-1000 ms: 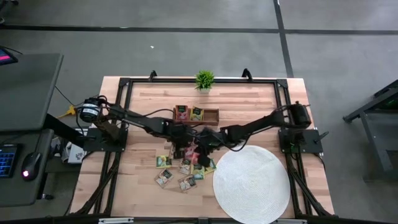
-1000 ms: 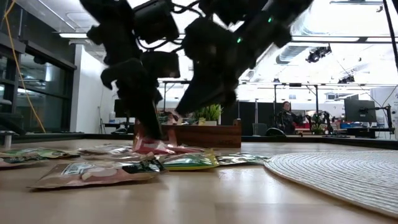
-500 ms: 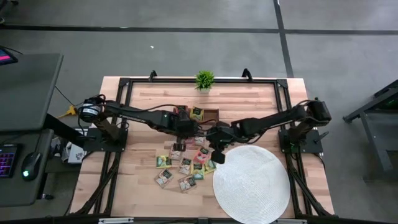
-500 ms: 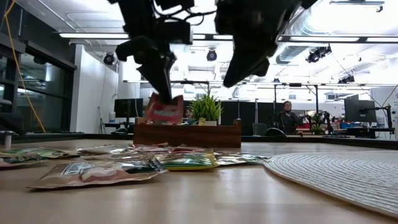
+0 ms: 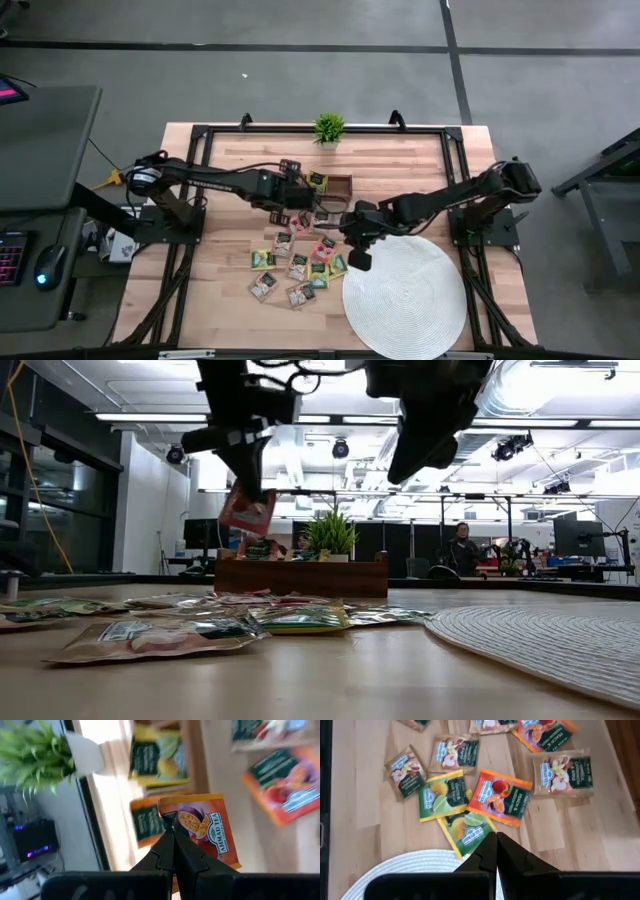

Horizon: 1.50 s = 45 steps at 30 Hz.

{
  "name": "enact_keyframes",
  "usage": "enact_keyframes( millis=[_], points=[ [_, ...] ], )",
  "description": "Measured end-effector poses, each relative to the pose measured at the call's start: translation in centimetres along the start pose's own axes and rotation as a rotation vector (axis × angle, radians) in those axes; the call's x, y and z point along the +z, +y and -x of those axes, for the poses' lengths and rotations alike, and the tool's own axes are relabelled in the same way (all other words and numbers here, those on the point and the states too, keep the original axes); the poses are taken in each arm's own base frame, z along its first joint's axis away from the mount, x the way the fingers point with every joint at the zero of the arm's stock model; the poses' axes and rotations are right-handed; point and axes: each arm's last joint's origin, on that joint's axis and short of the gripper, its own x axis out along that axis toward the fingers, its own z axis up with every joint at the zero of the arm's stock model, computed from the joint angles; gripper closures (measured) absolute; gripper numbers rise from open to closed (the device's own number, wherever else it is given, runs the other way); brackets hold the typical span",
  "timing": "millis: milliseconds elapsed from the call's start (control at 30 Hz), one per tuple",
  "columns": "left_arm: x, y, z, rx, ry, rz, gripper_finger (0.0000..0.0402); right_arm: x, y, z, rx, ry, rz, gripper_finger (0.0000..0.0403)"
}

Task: Pick & Place Tea
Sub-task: Put the orange tea bag into the left section of the wooden organizer

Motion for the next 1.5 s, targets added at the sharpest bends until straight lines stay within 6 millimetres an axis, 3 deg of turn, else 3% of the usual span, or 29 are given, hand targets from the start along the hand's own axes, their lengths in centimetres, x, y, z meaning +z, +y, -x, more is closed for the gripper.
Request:
enact_keyframes(
  millis=[600, 767, 1033, 1500],
  points=[
    [-0.9, 4.7, -2.7, 0.050, 0.003, 0.078, 0.0401, -1.2, 2.1, 0.1, 0.002, 0.018, 0.015, 0.0402],
    [-0.9, 4.5, -2.8, 0.037, -0.006, 0.096, 0.0401, -1.2, 2.1, 0.1, -0.001, 0.017, 0.017, 0.0402],
    [-2.0, 2.7, -5.0, 0.016, 0.042, 0.120, 0.0401, -1.2, 2.1, 0.1, -0.002, 0.015, 0.018, 0.0402],
    [-2.3, 1.7, -6.3, 0.030, 0.023, 0.140, 0.0401, -1.2, 2.1, 0.1, 0.002, 0.015, 0.019, 0.0402]
  ],
)
